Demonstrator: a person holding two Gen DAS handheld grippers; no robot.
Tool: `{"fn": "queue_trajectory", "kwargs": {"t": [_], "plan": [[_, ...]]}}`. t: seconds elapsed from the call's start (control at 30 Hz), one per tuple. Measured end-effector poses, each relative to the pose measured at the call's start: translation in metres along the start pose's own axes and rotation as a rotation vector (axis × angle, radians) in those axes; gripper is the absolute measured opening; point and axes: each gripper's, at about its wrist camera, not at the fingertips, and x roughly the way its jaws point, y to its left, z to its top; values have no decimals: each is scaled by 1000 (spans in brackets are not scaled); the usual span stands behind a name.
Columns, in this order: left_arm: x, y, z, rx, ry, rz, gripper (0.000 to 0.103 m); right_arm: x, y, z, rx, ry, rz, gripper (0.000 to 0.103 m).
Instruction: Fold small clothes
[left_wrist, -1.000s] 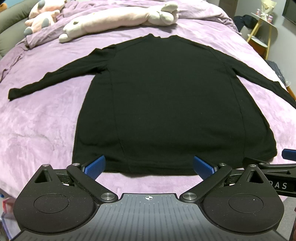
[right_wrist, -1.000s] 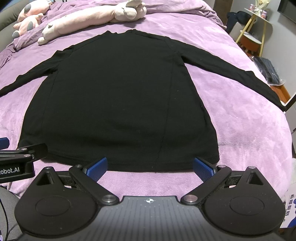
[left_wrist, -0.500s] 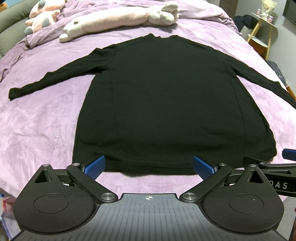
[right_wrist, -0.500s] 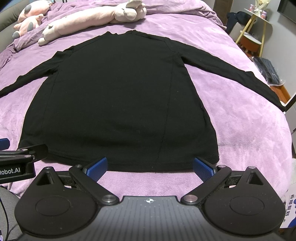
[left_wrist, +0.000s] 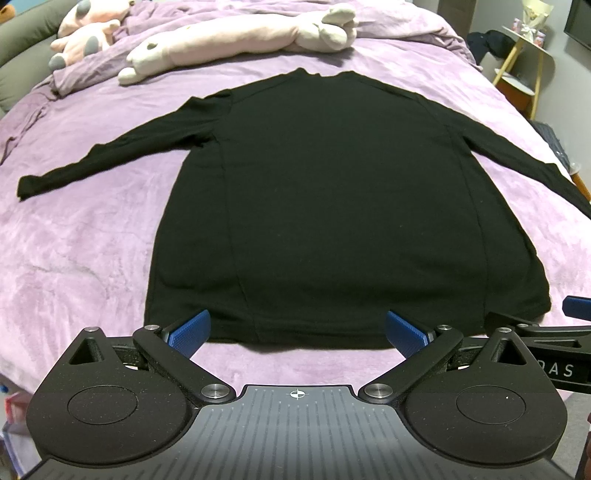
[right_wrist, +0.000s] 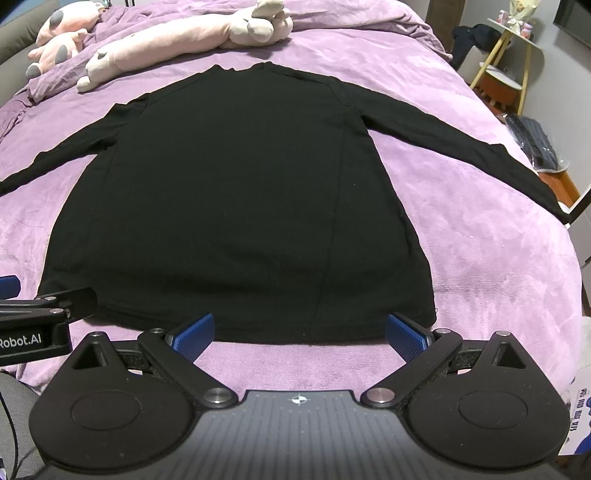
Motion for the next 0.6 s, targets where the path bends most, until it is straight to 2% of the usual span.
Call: {"fn": "queue_trajectory", "kwargs": {"t": [0.6], "plan": [[3,1,0,-4,12,1,103,2,-2,1,6,1,5,99]]}}
